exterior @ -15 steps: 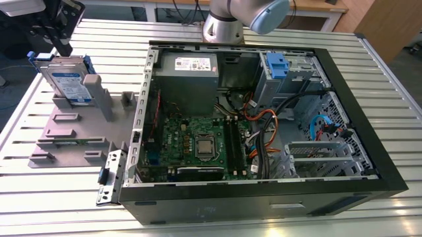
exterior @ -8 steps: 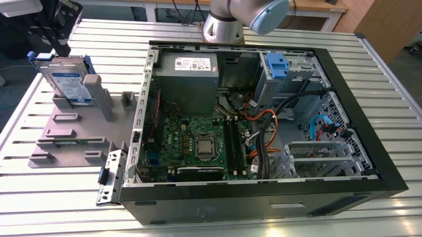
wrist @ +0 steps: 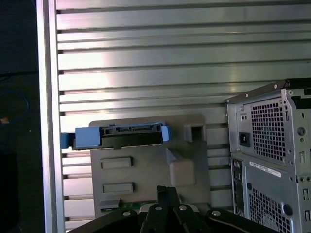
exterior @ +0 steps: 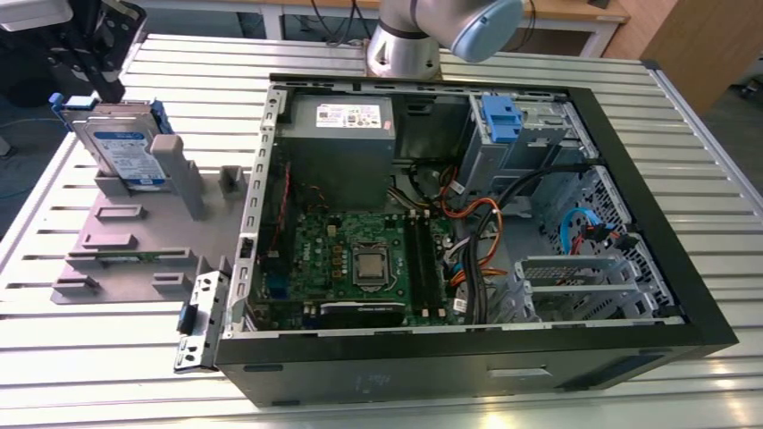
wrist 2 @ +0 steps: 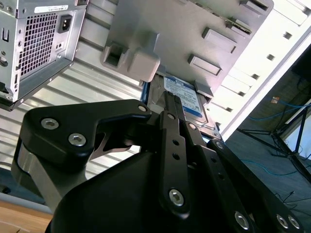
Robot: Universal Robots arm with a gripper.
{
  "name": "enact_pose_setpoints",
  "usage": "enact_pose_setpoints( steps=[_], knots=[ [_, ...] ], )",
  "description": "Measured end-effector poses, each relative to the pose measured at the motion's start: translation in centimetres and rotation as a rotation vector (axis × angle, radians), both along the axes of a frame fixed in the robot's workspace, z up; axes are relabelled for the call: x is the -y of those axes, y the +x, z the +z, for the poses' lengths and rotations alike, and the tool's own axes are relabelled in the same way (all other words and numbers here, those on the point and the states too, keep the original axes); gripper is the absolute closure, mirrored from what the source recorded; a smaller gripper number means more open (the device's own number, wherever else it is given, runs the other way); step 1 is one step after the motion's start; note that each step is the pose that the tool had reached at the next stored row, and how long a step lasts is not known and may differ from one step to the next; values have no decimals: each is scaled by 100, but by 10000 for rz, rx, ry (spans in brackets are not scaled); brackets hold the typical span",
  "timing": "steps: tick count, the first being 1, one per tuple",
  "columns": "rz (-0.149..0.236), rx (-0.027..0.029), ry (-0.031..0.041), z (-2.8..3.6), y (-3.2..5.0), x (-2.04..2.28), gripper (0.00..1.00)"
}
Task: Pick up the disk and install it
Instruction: 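Reach for the disk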
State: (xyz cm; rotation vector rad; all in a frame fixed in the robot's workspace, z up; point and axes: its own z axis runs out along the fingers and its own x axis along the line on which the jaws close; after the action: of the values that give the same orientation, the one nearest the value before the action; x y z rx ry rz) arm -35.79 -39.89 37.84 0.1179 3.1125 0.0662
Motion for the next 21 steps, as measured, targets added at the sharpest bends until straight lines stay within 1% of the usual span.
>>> enact_pose_setpoints(
  steps=[21],
  knots=[
    [-1, -1, -10, -17, -83, 0, 90]
  ],
)
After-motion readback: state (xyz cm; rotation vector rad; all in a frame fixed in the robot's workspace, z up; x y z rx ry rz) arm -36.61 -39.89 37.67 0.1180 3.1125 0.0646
